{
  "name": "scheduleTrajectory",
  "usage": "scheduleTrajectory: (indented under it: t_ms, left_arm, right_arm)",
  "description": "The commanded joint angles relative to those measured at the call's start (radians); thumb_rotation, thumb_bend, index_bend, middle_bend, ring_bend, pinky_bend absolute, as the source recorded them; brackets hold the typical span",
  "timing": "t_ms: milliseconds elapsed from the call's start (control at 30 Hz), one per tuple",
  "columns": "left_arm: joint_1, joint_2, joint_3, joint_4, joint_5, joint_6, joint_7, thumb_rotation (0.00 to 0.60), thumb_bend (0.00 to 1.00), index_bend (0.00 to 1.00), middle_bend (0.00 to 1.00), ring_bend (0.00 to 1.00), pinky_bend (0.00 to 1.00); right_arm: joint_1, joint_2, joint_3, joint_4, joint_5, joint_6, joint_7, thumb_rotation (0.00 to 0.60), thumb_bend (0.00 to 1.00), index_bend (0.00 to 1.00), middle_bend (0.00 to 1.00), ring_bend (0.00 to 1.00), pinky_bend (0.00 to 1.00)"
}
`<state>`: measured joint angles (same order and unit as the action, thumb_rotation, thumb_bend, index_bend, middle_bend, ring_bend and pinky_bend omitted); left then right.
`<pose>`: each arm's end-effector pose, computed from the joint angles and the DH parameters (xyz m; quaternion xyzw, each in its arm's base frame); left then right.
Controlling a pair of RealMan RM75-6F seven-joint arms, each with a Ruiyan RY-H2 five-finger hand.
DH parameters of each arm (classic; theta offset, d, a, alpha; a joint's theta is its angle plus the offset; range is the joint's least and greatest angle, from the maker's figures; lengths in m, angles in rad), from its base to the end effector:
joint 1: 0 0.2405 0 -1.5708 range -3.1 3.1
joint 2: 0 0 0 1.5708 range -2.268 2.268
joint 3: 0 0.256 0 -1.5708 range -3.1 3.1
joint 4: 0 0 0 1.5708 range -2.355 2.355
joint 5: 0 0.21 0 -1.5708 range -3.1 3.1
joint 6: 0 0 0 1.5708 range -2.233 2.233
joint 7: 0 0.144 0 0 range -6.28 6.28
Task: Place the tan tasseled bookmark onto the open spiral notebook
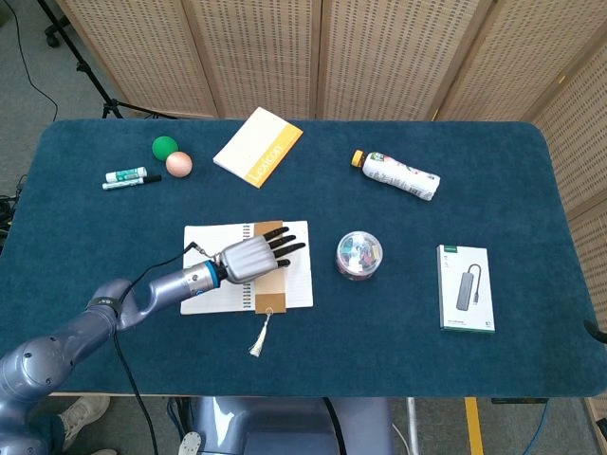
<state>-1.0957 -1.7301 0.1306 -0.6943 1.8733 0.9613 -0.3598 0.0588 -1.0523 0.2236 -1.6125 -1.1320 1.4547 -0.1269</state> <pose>-0.1159 0.4087 -0.0563 -0.9162 -0.0680 -0.3152 0.2381 -0.3523 -0.1981 0.2237 0.4674 -0.3848 0.3105 0.7328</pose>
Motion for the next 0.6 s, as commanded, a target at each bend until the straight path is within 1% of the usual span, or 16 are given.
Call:
scheduleTrajectory:
  t_ms: [33,167,600]
  left_arm:
    - [-0.002,0.001,-0.016,-0.008,-0.039,-0.037,-0.005,0.6,0.46,0.41,0.0,0.0,0.0]
    - [-0.012,-0.003,-0.031,-0.013,-0.068,-0.06,0.011,0.6,0.46,0.41,0.0,0.0,0.0]
    - [-0.031,-0.019,-0.026,-0.033,-0.092,-0.079,0.043,0.6,0.46,0.41,0.0,0.0,0.0]
  right_arm:
    - [-0.001,0.0,-0.001,-0.001,-0.001,0.002,-0.002,0.6,0.0,0.0,0.0,0.0,0.0]
    - [0.0,-0.001,-0.002,-0.003,-0.002,0.001,-0.006,0.6,0.0,0.0,0.0,0.0,0.0]
    - [0.001,0.001,0.0,0.0,0.003,-0.003,0.0,0.6,0.0,0.0,0.0,0.0,0.0]
